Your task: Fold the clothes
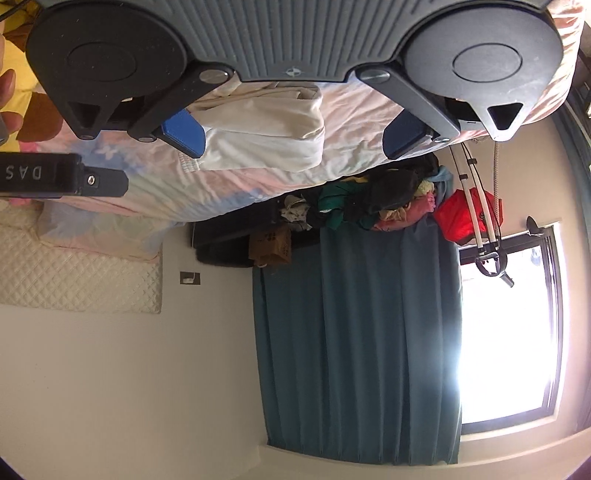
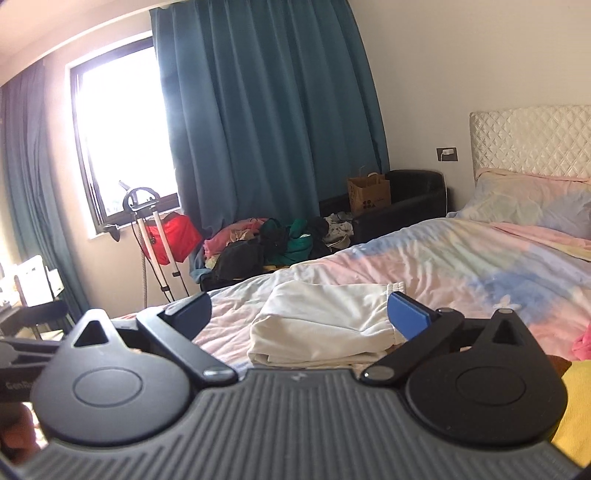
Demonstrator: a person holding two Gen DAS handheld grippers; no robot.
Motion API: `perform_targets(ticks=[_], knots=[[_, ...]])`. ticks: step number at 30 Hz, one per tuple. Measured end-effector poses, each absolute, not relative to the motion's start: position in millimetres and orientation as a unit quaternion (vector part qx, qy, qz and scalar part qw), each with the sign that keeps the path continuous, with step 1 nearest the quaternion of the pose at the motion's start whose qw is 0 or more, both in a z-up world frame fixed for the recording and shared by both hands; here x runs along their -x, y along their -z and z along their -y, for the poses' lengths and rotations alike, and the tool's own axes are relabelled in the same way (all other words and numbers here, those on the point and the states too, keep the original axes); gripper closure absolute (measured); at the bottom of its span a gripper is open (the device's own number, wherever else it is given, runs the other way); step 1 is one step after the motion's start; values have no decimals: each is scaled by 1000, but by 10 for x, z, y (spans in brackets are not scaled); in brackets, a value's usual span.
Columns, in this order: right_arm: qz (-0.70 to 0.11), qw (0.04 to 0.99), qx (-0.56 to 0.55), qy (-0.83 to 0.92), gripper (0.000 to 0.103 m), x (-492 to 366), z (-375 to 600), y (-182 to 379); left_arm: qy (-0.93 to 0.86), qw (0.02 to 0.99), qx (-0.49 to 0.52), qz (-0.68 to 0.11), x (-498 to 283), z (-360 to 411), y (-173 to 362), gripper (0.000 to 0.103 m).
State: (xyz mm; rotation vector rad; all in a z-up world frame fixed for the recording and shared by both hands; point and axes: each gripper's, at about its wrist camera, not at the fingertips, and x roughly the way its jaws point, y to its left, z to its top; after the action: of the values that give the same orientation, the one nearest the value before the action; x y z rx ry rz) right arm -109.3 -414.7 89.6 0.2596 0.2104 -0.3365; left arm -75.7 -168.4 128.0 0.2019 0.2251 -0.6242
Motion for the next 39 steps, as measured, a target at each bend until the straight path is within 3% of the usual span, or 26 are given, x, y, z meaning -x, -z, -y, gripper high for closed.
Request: perform_targets(ticks=[8, 19, 39], knots=[[-78, 975, -116, 171, 0, 1215, 3959, -518, 291, 949, -56, -107, 860, 1413, -1068, 0], [-124, 969, -99, 187, 0, 964, 3869, 49, 270, 954, -44, -122, 652, 1257, -648, 0], [-133, 960, -104, 221, 0, 845, 3854, 170, 254, 952, -53, -161, 388, 1293, -365, 0]])
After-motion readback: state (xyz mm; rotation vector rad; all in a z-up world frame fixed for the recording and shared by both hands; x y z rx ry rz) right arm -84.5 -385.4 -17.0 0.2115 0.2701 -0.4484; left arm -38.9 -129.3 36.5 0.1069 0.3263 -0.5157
